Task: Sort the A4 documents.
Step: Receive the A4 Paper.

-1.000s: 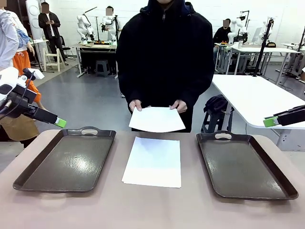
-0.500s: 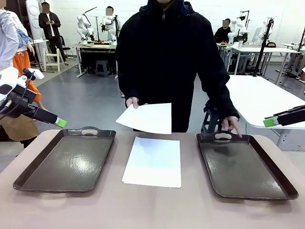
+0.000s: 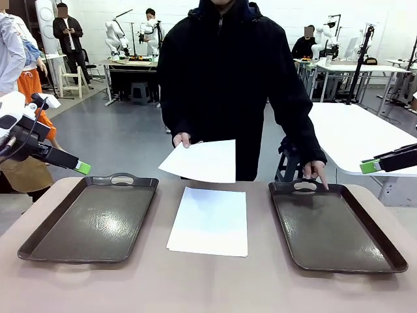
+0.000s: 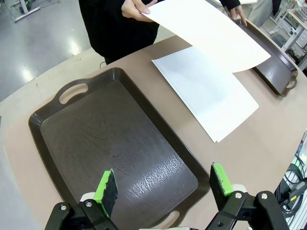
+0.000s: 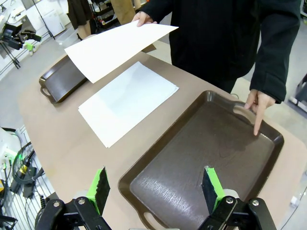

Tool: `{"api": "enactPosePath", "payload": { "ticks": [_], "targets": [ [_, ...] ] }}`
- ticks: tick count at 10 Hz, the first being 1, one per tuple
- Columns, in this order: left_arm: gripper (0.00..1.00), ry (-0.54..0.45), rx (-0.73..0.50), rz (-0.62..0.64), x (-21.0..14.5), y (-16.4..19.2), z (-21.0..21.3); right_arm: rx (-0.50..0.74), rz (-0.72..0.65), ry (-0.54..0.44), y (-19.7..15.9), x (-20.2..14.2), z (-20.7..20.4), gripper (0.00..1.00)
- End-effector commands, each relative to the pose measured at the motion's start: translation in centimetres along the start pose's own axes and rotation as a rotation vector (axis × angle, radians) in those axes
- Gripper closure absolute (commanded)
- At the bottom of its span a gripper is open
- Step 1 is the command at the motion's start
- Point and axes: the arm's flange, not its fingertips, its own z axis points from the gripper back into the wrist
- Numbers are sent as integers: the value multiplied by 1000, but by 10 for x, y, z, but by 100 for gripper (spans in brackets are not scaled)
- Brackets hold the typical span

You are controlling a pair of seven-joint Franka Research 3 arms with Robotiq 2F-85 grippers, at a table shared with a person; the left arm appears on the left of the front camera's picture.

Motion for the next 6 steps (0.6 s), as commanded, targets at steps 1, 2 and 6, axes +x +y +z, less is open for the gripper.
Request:
{"api": "enactPosePath", "payload": {
  "ticks": [1,2,6],
  "targets": [
    [0,-6,-8,7,-1,1,-1,12,7,-5,-2,-1,-3,0],
    [0,-6,-8,7,-1,1,-1,12,7,-5,-2,-1,-3,0],
    [0,-6,-8,7,-1,1,-1,16,-169,-57,-28,22,-21,0]
  ]
}}
